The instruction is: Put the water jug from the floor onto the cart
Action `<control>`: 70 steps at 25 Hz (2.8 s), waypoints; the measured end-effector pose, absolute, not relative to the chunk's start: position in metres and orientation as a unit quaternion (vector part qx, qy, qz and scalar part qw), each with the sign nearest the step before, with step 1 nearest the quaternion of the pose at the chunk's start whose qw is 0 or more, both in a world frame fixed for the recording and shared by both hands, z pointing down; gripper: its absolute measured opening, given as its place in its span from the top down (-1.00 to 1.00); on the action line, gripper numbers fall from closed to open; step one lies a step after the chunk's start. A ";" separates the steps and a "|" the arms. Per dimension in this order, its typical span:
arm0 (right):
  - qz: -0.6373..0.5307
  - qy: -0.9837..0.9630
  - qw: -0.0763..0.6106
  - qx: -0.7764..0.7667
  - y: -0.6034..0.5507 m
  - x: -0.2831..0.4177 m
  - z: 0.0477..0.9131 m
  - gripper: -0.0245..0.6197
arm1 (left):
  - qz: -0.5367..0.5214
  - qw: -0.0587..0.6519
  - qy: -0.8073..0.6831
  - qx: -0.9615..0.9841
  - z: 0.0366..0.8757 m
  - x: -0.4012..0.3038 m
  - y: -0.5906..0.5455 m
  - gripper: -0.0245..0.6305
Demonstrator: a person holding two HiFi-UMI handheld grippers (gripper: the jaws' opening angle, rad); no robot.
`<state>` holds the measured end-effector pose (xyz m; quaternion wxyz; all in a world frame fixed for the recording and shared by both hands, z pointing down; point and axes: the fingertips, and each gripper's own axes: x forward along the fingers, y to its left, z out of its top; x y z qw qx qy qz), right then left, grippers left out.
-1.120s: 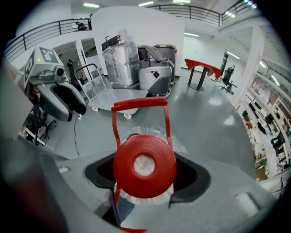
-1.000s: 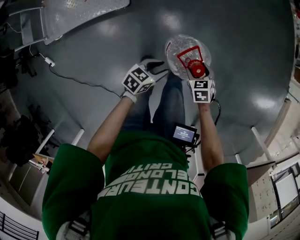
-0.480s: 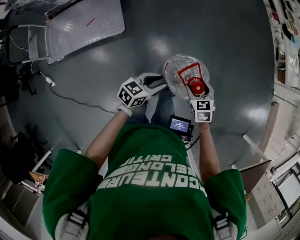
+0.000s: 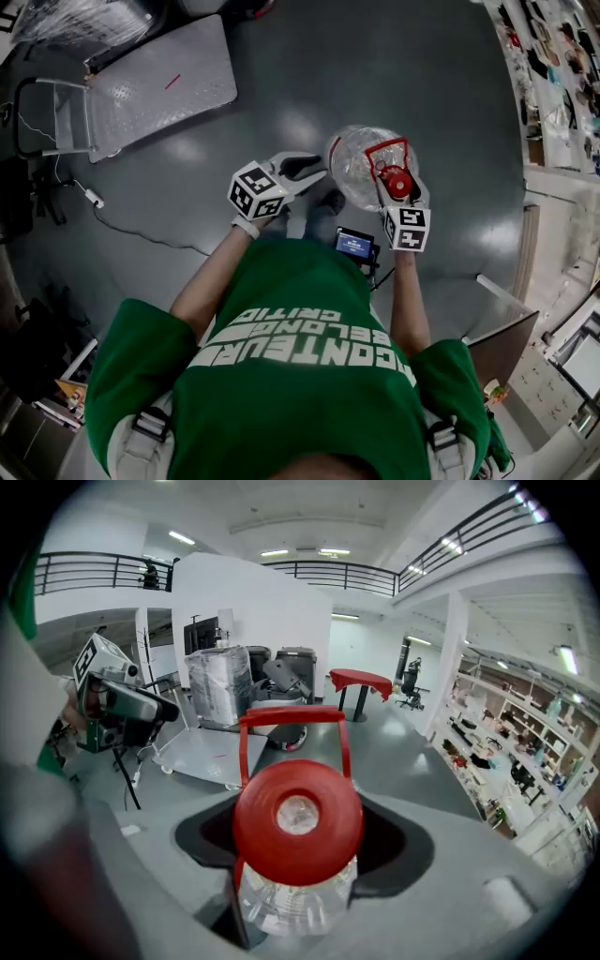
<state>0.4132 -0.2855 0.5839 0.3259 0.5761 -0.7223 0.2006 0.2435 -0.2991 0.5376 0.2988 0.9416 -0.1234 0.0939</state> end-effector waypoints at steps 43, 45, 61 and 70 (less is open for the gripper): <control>0.157 -0.783 0.326 0.506 -0.448 0.291 0.578 -0.02 | 0.074 0.283 -0.216 0.931 0.522 0.100 -0.372 0.55; 0.157 -0.791 0.326 0.494 -0.463 0.284 0.580 -0.02 | 0.076 0.285 -0.229 0.928 0.523 0.095 -0.385 0.56; 0.147 -0.827 0.345 0.418 -0.572 0.256 0.605 -0.02 | 0.053 0.305 -0.287 0.907 0.525 0.095 -0.469 0.58; 0.146 -0.843 0.359 0.374 -0.620 0.243 0.620 -0.02 | 0.050 0.307 -0.324 0.894 0.525 0.094 -0.508 0.58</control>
